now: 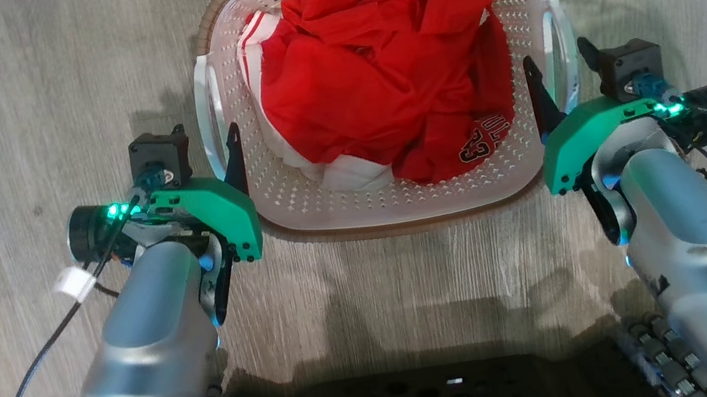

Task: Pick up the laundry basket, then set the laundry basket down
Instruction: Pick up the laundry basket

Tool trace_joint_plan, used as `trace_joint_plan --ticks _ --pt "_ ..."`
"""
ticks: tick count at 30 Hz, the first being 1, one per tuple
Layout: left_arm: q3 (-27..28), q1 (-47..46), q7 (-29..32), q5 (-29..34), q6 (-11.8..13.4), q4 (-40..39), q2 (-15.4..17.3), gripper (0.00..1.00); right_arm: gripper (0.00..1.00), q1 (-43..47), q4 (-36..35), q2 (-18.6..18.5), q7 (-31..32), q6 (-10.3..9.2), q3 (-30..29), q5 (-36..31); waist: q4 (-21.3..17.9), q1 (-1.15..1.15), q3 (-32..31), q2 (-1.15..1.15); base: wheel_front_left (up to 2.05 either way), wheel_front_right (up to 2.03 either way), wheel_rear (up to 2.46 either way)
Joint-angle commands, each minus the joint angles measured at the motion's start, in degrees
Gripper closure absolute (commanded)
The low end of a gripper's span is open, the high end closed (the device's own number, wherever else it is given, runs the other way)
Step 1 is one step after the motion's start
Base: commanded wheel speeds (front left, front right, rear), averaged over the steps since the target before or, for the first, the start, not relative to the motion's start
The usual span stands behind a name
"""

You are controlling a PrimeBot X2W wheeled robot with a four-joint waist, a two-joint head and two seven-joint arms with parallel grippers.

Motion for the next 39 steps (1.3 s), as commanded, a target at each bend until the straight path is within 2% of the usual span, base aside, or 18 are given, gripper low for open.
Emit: trace_joint_plan --ticks 1,12,22,23,24,25,26,27,29,32,39 --pt "0.07 0.67 -0.29 -1.23 -0.4 0.62 1.19 0.0 0.0 1.19 1.81 0.62 -0.69 0.16 2.06 1.32 0.31 -0.01 0.0 0.0 0.0 0.0 0.0" --pt "-6.93 -2.45 -0.29 -6.25 -0.61 5.21 1.19 0.0 0.0 -3.92 12.03 0.62 -0.69 0.16 6.02 6.17 1.13 -0.01 0.15 0.0 0.0 0.0 0.0" --pt "-13.12 -4.49 -0.29 -12.73 0.88 6.6 1.19 0.0 0.0 -7.89 17.72 0.62 -0.69 0.16 9.17 8.8 1.61 -0.01 1.16 0.0 0.0 0.0 0.0" --pt "-13.55 -4.68 -0.29 -13.28 1.1 6.53 1.19 0.0 0.02 -8.18 17.96 0.62 -0.69 0.16 9.41 8.98 1.64 -0.01 1.25 0.0 0.0 0.0 0.0" --pt "-13.87 -4.82 -0.29 -13.87 1.28 6.41 1.19 0.01 0.21 -8.43 18.17 0.62 -0.69 0.16 9.61 9.18 1.68 -0.01 1.33 0.0 0.0 0.0 0.0" --pt "-14.22 -4.94 -0.29 -14.42 1.44 6.32 1.19 0.2 0.38 -8.65 18.37 0.62 -0.69 0.16 9.82 9.36 1.72 -0.01 1.39 0.0 0.0 0.0 0.0" --pt "-14.6 -5.08 -0.29 -14.89 1.59 6.27 1.19 0.5 0.51 -8.87 18.55 0.62 -0.69 0.16 10.02 9.51 1.76 -0.01 1.45 0.0 0.0 0.0 0.0" --pt "-15.01 -5.22 -0.29 -15.29 1.72 6.25 1.19 0.62 0.57 -9.05 18.71 0.62 -0.69 0.16 10.2 9.66 1.79 -0.01 1.48 0.0 0.0 0.0 0.0" --pt "-15.91 -5.45 -0.29 -16.03 1.86 6.22 1.19 1.0 0.73 -9.23 19.06 0.62 -0.69 0.16 10.63 10.08 1.87 -0.01 1.39 0.0 0.0 0.0 0.0" --pt "-17.25 -5.51 -0.29 -16.99 1.97 6.22 1.19 1.0 1.0 -9.22 19.6 0.62 -0.69 0.16 11.26 10.59 1.94 -0.01 0.79 0.0 0.0 0.0 0.0" --pt "-19.07 -4.17 -0.29 -19.1 2.31 7.23 1.19 1.0 1.0 -7.74 20.38 0.62 -0.69 0.16 13.35 13.32 1.54 -0.01 -2.95 0.0 0.0 0.0 0.0"
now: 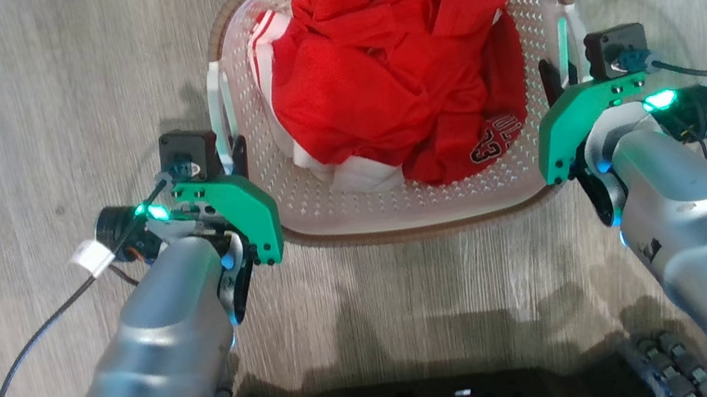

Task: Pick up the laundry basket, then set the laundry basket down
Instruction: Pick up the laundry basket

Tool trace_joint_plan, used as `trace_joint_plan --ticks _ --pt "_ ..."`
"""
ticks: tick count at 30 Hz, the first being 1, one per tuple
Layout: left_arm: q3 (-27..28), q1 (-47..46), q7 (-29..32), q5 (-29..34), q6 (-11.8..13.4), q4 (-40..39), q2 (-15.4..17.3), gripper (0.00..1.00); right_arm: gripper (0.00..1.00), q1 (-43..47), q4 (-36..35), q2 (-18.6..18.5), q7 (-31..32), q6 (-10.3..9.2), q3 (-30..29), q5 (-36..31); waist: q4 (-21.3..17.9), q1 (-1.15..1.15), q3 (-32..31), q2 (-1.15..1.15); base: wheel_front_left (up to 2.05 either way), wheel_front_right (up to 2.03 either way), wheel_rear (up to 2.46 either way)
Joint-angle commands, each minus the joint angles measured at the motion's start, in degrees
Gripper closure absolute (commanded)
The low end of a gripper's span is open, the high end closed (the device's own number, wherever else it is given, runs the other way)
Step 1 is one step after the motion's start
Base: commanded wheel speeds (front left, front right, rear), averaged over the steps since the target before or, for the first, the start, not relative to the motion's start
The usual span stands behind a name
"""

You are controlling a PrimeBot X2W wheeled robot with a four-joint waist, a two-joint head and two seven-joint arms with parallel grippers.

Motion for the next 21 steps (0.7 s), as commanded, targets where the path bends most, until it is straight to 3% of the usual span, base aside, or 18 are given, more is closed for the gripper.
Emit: trace_joint_plan --ticks 1,12,21 --pt "0.52 1.93 -0.39 -0.32 0.67 -0.12 1.39 1.0 1.0 4.08 0.06 1.16 -0.69 0.16 2.04 0.44 -0.34 0.0 -1.82 0.0 0.0 0.0 0.0" --pt "-0.91 7.73 -0.39 -3.79 -0.09 2.56 1.39 1.0 1.0 9.56 1.12 1.16 2.46 0.16 8.7 8.44 -1.73 0.0 -13.32 0.0 0.0 0.0 0.0" --pt "-5.34 15.47 2.93 -9.64 -2.24 4.34 1.39 1.0 1.0 15.77 2.8 1.16 9.26 0.16 14.88 14.71 -2.6 0.0 -27.7 0.0 0.0 0.0 0.0"
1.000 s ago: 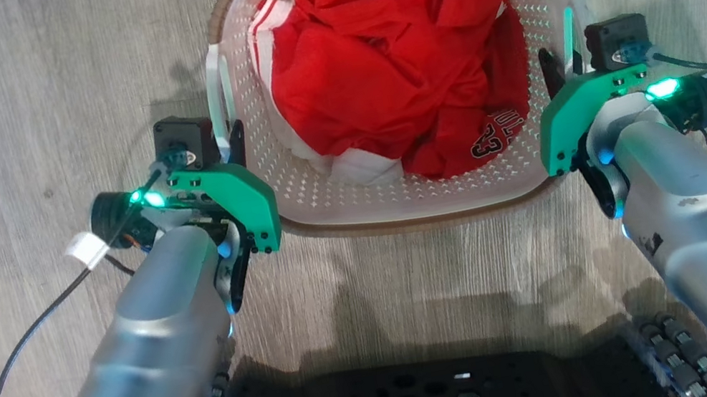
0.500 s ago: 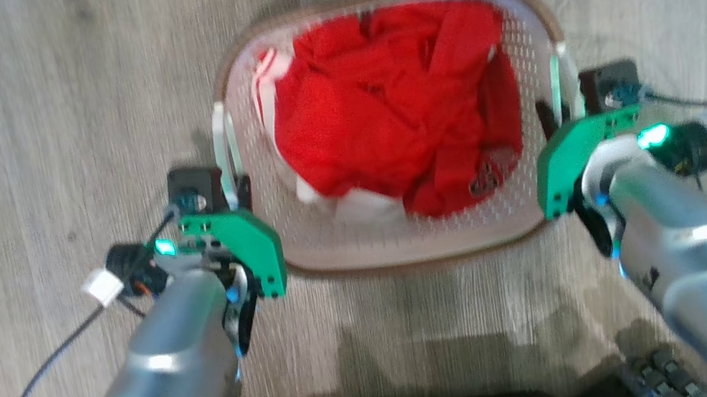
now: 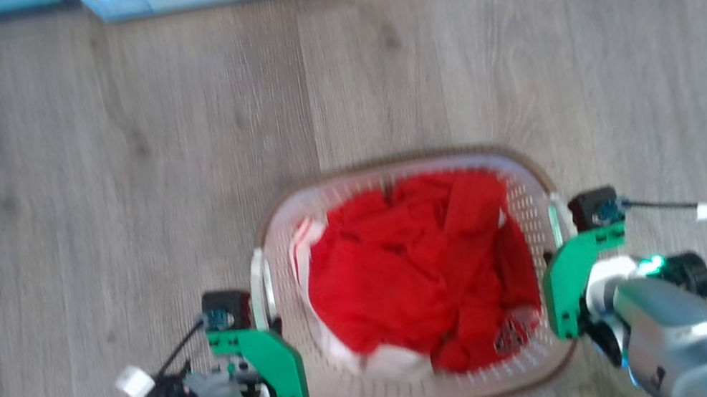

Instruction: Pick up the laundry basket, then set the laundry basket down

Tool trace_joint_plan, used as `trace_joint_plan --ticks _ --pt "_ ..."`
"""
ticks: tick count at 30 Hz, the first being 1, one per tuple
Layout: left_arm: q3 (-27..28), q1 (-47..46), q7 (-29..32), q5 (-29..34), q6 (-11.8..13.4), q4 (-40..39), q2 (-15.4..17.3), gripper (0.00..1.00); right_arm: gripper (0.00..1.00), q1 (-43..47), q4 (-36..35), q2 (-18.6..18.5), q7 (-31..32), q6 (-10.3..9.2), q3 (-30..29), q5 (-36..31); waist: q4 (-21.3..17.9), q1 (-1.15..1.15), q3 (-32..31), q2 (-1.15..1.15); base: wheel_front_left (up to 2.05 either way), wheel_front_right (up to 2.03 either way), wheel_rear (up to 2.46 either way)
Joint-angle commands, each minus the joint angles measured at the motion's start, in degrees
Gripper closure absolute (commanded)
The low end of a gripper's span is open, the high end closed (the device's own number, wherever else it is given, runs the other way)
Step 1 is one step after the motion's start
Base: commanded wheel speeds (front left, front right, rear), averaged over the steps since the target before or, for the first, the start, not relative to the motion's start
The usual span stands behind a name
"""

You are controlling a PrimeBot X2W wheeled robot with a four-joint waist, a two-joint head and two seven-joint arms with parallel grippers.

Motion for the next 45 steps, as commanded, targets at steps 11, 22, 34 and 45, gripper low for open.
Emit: trace_joint_plan --ticks 11,22,34,45 --pt "-3.36 5.12 4.76 -3.54 -0.04 1.53 1.51 1.0 1.0 8.57 -1.32 0.55 4.15 0.16 7.14 5.33 -2.16 0.0 -16.9 -0.01 0.0 0.0 0.0" --pt "-6.84 6.46 8.58 -4.27 -1.09 3.43 1.51 1.0 1.0 11.01 -1.58 0.55 5.91 0.16 12.32 8.4 -2.71 0.0 -24.2 -0.01 0.0 0.0 0.0" --pt "-8.53 4.5 11.82 -4.89 -1.85 4.65 1.51 1.0 1.0 9.49 -1.27 0.55 7.89 0.16 15.56 10.62 -2.42 0.0 -25.62 -0.01 0.0 0.0 0.0" --pt "-9.06 5.33 11.9 -5.93 -1.53 5.26 1.51 1.0 1.0 9.24 -0.7 0.55 7.71 0.16 17.14 12.41 -2.13 0.0 -25.78 -0.01 0.0 0.0 0.0"
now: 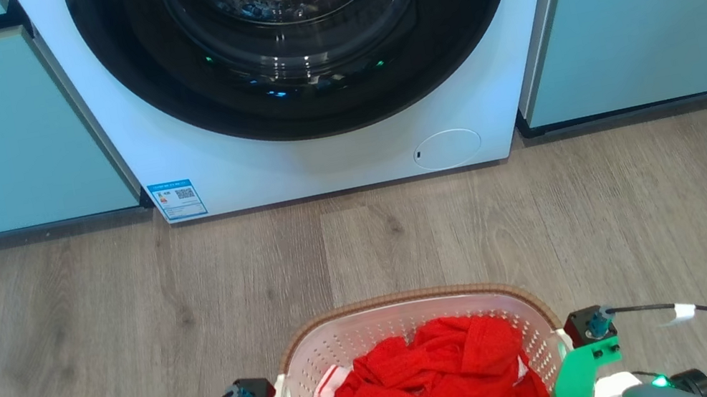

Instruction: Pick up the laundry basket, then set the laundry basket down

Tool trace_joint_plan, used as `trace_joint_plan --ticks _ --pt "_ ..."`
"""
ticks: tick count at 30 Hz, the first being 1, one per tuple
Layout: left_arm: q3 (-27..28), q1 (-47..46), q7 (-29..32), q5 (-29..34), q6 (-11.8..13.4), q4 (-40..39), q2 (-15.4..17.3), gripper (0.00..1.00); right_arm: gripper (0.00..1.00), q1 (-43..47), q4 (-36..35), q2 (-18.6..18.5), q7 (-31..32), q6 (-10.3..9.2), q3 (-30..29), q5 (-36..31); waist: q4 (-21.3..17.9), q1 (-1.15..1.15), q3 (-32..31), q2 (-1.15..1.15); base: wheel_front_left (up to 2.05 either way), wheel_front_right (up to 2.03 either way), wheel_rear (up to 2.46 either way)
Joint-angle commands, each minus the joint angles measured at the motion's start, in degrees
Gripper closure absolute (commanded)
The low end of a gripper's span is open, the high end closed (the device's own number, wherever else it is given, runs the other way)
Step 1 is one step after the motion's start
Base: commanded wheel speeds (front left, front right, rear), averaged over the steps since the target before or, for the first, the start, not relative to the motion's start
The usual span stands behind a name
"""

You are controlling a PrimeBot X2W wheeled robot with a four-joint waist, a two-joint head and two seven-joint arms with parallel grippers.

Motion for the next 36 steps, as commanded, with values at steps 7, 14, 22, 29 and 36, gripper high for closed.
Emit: trace_joint_plan --ticks 7,14,22,29,36 --pt "0.15 -2.35 0.36 -0.91 0.88 0.38 1.42 1.0 1.0 -1.53 -0.62 0.35 -0.46 0.16 2.23 1.06 0.13 0.01 -0.3 0.0 0.0 0.0 0.0" --pt "-0.38 -2.15 0.56 -1.4 1.07 0.58 1.42 1.0 1.0 -1.48 -0.32 0.35 -0.69 0.16 3.27 2.03 0.34 0.01 -0.53 0.0 0.0 0.0 0.0" --pt "-1.02 -1.99 0.65 -1.9 1.25 0.64 1.42 1.0 1.0 -1.46 -0.11 0.35 -0.9 0.16 4.42 2.86 0.54 0.01 -0.54 0.0 0.0 0.0 0.0" --pt "-1.51 -1.95 0.64 -2.28 1.29 0.79 1.42 1.0 1.0 -1.67 0.1 0.35 -1.28 0.16 5.2 3.46 0.59 0.01 0.0 0.0 0.0 0.0 0.0" --pt "-1.15 -2.5 0.55 -3.31 1.66 0.62 1.42 1.0 1.0 -2.67 0.24 0.35 -1.78 0.16 5.74 3.76 0.84 0.01 1.98 0.0 0.0 0.0 0.0"
